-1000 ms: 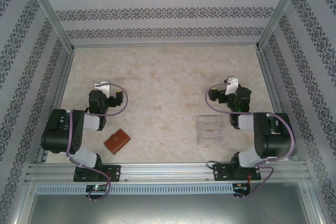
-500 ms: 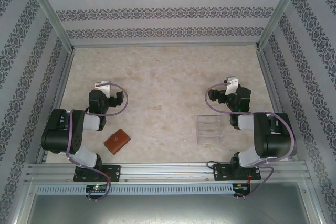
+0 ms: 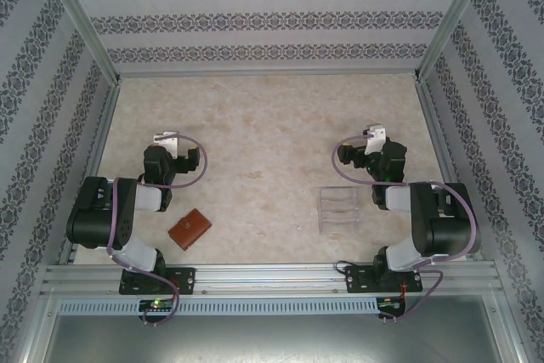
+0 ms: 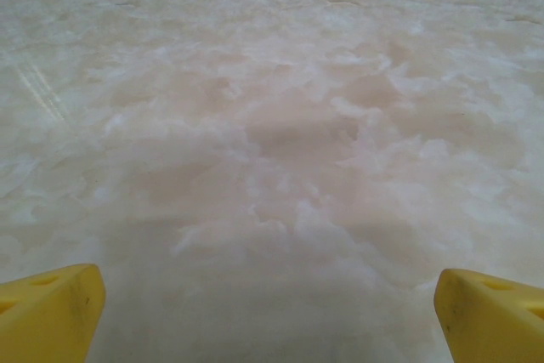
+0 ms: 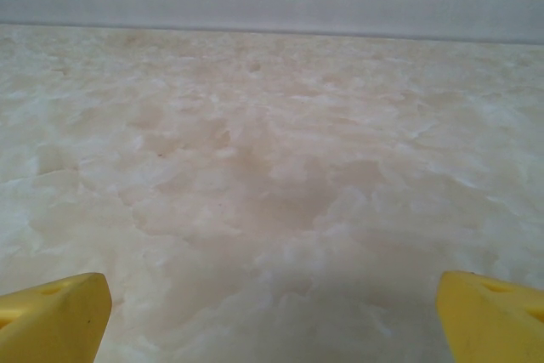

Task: Take the credit cards out of the card holder

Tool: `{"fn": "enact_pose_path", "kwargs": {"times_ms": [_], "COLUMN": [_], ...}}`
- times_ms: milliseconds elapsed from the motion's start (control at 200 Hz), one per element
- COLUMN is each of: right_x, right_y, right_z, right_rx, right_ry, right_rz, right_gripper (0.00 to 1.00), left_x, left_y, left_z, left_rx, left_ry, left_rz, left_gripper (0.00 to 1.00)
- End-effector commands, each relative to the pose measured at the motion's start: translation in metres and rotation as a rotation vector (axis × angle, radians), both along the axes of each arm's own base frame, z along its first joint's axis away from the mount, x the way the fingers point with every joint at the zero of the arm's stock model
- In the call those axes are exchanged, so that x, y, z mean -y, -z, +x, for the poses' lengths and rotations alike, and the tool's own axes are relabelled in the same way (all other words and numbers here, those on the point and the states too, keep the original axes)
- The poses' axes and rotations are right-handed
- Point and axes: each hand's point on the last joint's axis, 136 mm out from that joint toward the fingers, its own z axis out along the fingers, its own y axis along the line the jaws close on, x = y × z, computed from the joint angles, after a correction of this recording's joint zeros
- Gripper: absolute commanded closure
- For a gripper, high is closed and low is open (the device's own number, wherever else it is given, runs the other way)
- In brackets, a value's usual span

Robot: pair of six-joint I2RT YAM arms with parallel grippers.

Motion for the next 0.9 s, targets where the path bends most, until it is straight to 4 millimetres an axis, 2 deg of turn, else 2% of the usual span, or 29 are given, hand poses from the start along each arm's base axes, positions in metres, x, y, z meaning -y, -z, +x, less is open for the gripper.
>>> {"fn": "enact_pose_path", "kwargs": {"times_ms": [0,395,660,899], "right_x": [0.009,0.007,0.003,0.005], "right_y": [-0.003,-0.007,-0.018,-0.017], "right_z": [0.003,0.005,0.003,-0.003], "right_rx": [0.017,0.002,-0.004,-0.161], "right_ry": [0.052,0.065,0.056,0.073], "right_rz": [-0.001,-0.026,-0.045,-0.048], "right_gripper": [0.02,0.02,0.02,0.02], "left_x": [-0.003,0.000,0.001,-0.008], "left_y": [-0.011,-0.014,-0.036,-0.052], "left_z": [0.007,0.003,-0.001,-0.004], "left_rx": [0.045,0.067,0.068,0.025], "left_ry": [-0.020,0.003,0.000,-0.071], "left_rz": [-0.013,-0.011,-0.014,-0.024], "left_gripper": [0.00,0.00,0.00,0.00]}}
